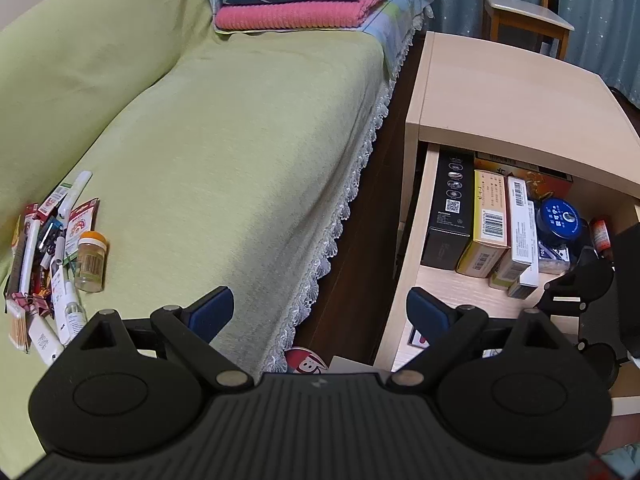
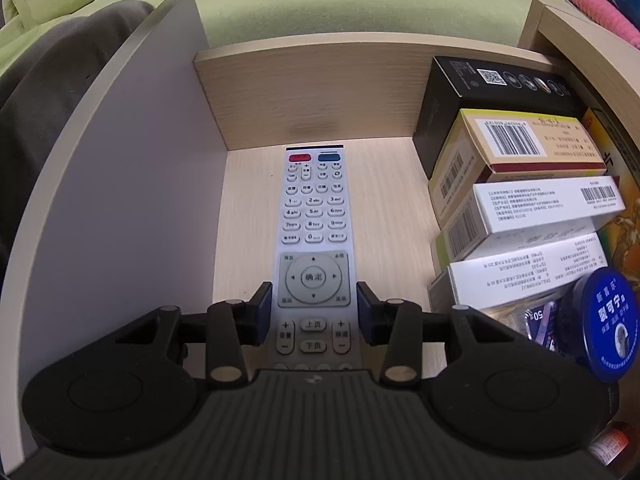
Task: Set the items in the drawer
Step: 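Lower the remote into the drawer and open the right gripper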
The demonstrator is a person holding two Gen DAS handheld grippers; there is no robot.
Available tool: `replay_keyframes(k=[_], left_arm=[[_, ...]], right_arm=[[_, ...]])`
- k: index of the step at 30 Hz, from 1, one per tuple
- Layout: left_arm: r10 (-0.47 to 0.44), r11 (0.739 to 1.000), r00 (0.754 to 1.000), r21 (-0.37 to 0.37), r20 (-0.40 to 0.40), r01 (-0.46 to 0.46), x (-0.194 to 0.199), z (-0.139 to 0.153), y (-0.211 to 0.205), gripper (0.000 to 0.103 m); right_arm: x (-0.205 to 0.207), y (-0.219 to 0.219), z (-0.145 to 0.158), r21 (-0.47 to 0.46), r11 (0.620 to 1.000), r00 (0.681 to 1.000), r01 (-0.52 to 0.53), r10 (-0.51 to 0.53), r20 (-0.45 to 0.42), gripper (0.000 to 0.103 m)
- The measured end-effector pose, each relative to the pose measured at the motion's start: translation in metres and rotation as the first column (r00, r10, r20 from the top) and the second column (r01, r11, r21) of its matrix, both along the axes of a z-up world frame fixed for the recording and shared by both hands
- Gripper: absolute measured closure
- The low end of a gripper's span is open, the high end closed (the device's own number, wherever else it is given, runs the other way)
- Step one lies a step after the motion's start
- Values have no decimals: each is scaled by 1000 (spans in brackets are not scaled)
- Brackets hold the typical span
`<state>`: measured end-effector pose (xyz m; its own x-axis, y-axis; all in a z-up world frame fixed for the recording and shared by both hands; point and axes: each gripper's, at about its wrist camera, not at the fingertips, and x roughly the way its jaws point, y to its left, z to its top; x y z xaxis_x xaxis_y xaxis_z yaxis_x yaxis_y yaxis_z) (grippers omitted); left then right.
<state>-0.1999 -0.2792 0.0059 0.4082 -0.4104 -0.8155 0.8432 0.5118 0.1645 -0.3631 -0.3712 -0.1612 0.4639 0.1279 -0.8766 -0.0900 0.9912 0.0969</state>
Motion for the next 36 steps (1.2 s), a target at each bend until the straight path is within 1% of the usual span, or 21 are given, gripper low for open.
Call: replay_keyframes(k=[4, 7, 10, 12, 14, 16, 17, 18, 20, 23, 26, 28, 32, 36], left_arm=[[-2, 1000, 1000, 4, -3, 2, 0, -2, -1, 9], [-1, 1000, 1000, 7, -3, 1, 1, -2, -1, 9], [2, 1000, 1000, 8, -4, -2, 2, -3, -1, 9], [3, 1000, 1000, 9, -6, -3, 3, -4, -2, 9], [2, 1000, 1000, 10, -9, -2, 3, -4, -4, 9], [-2, 1000, 1000, 12, -10, 3, 2, -6, -5, 9], [-5, 1000, 1000, 13, -11, 5, 2, -6, -5, 9], [-6, 1000, 1000, 13, -11, 6, 2, -6, -5, 9], [-5, 1000, 1000, 12, -12, 5, 3, -6, -6, 9], [-2, 1000, 1000, 13, -16, 2, 5, -6, -8, 9], [-5, 1000, 1000, 13, -22, 5, 6, -8, -10, 9], [-9, 1000, 1000, 14, -25, 10, 6, -9, -12, 9], [-13, 1000, 1000, 15, -25, 14, 6, -9, -15, 9], [-7, 1000, 1000, 18, -28, 8, 7, -10, -14, 9]], right_arm=[[1, -9, 4, 49, 999, 1000, 14, -14, -5, 64], [-2, -17, 10, 91, 995, 999, 44, -45, 7, 64], [-5, -32, 21, 155, 979, 989, 133, -140, 37, 64], [-8, -41, 28, 197, 959, 975, 203, -217, 55, 64], [-9, -47, 29, 236, 935, 958, 264, -284, 50, 64], [-5, -48, 25, 223, 915, 937, 336, -349, 20, 71], [-3, -48, 23, 209, 904, 924, 373, -382, 5, 81], [-2, -48, 21, 197, 892, 911, 407, -412, -16, 87], [1, -47, 16, 172, 866, 882, 470, -469, -53, 89], [0, -46, 12, 156, 851, 865, 502, -496, -75, 91], [4, -45, 9, 164, 826, 842, 540, -532, -89, 91], [8, -46, 5, 166, 816, 833, 554, -544, -105, 91], [15, -44, -2, 163, 815, 831, 556, -539, -137, 91], [16, -46, -4, 226, 808, 838, 545, -514, -182, 91]])
